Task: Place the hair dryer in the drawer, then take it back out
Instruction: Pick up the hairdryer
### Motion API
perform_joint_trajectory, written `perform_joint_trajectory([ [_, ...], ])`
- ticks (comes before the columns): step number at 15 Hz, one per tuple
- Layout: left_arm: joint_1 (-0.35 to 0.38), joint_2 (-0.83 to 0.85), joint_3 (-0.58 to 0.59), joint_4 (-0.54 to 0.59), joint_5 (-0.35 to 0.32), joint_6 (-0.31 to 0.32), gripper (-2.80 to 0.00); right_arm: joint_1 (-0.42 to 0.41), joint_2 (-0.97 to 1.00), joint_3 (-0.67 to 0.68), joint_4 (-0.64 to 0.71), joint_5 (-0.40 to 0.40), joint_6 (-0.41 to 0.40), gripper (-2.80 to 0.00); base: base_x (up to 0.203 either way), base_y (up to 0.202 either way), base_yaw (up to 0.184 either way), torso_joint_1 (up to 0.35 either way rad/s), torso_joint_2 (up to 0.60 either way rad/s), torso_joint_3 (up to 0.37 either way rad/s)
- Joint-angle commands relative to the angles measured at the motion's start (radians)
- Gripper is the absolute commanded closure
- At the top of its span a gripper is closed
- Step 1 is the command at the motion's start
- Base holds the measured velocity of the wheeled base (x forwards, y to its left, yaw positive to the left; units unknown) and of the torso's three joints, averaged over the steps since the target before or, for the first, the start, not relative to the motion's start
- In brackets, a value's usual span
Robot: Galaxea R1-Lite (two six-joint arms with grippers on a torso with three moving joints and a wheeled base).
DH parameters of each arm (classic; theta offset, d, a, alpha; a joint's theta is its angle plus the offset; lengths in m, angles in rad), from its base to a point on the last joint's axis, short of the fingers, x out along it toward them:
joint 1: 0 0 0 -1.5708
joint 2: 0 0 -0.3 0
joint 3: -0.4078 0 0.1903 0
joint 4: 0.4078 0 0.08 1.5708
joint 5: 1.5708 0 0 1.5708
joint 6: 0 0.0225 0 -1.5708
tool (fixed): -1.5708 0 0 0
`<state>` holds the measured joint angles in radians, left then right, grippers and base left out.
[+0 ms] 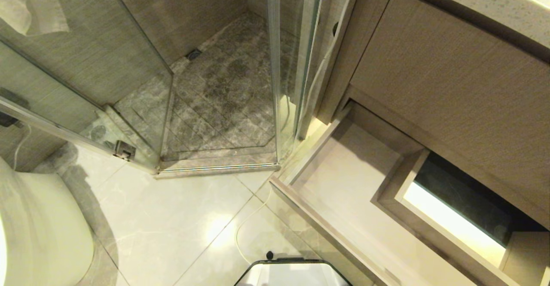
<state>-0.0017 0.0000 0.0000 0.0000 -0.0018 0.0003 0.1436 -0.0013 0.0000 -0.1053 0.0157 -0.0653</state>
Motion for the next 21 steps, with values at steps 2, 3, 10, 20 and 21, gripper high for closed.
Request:
perform_joint_trajectory([
  [2, 0.000, 0.000, 0.002, 0.000, -0.001, 0.000, 0.00, 0.001, -0.039, 0.040, -0.001, 0.000, 0.004, 0.00, 0.000, 0.000, 0.000, 0.021, -0.01, -0.005],
  [3, 0.000, 0.000, 0.002, 0.000, 0.000, 0.000, 0.00, 0.001, -0.039, 0.040, -0.001, 0.000, 0.004, 0.00, 0.000, 0.000, 0.000, 0.000, 0.00, 0.000],
  [10, 0.000, 0.000, 0.002, 0.000, 0.000, 0.000, 0.00, 0.001, -0.039, 0.040, 0.001, 0.007, -0.004, 0.00, 0.000, 0.000, 0.000, 0.000, 0.00, 0.000],
  [20, 0.000, 0.000, 0.002, 0.000, 0.000, 0.000, 0.00, 0.001, -0.039, 0.040, -0.001, 0.000, -0.002, 0.00, 0.000, 0.000, 0.000, 0.029, -0.05, -0.023],
  [21, 0.000, 0.000, 0.002, 0.000, 0.000, 0.000, 0.00, 0.001, -0.039, 0.040, 0.000, 0.000, -0.002, 0.00, 0.000, 0.000, 0.000, 0.236, -0.42, -0.189],
])
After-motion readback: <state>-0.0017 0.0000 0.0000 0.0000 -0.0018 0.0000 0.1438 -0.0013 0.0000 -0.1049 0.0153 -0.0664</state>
